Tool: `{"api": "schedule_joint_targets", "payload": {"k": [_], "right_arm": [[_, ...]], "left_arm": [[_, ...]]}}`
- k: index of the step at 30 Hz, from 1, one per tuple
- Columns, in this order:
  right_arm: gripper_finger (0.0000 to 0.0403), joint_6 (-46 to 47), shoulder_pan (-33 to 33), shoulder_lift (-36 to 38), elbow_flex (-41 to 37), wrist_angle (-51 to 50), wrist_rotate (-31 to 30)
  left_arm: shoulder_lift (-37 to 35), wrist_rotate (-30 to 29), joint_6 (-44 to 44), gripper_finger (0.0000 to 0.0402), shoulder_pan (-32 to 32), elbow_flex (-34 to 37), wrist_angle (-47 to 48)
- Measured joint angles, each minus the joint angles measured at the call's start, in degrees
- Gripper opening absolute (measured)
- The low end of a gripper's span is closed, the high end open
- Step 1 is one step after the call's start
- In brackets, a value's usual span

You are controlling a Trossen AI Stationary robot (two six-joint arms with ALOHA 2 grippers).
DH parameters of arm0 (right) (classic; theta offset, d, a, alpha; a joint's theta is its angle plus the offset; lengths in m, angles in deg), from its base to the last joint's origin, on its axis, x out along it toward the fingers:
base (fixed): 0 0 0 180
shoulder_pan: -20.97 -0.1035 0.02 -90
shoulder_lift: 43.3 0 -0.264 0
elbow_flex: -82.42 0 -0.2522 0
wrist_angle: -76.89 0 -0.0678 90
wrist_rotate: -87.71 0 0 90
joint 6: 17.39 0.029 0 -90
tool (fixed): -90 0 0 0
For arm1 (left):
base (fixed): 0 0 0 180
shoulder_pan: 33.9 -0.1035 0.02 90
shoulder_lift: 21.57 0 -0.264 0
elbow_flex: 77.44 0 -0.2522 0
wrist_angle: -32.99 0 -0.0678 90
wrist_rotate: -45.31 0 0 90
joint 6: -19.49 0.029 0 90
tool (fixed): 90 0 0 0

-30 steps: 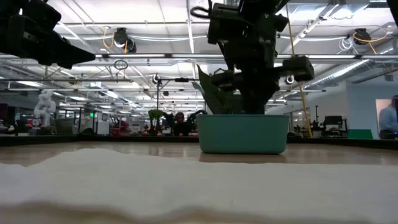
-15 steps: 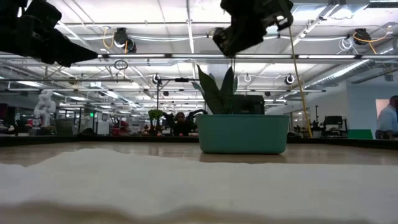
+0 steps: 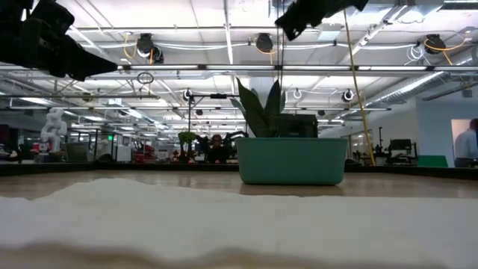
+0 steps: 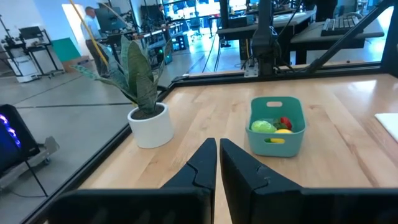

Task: Pick and placing Produce into tupperware
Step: Return to Home Position

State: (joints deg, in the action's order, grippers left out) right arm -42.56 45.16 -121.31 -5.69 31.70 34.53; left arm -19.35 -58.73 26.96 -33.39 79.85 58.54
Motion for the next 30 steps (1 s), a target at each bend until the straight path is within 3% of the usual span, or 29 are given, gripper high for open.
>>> {"api": "schedule_joint_targets", "payload": {"k": [6, 11, 15, 20, 24, 28, 30], "right_arm": [[0.0000, 3.9, 0.3, 8.1, -2.1, 2.6, 1.4], [0.0000, 15.3, -2.4, 16.6, -13.0, 17.7, -0.6], [0.0000, 21.4, -7.1, 22.3, -23.0, 26.0, -7.5], [0.0000, 22.7, -13.9, 27.6, -32.1, 27.0, -18.0], [0.0000, 23.0, -18.1, 32.6, -35.8, 27.1, -23.8], [0.0000, 25.1, -21.3, 36.9, -38.3, 26.9, -36.0], [0.0000, 24.6, -22.3, 39.0, -39.7, 27.1, -38.4]], "left_arm": [[0.0, 0.0, -0.1, 0.0026, 0.0, 0.0, 0.0], [0.0, -1.8, -0.3, 0.0026, 0.0, 0.0, -1.3], [0.0, -2.1, -0.4, 0.0026, 0.0, 0.0, -3.2], [0.0, -2.6, -0.7, 0.0026, 0.0, 0.0, -4.9], [0.0, -2.6, -0.4, 0.0026, 0.0, 0.0, -5.7], [0.0, -2.6, -0.3, 0.0026, 0.0, 0.0, -5.9], [0.0, -2.6, -0.3, 0.0026, 0.0, 0.0, -5.9]]}}
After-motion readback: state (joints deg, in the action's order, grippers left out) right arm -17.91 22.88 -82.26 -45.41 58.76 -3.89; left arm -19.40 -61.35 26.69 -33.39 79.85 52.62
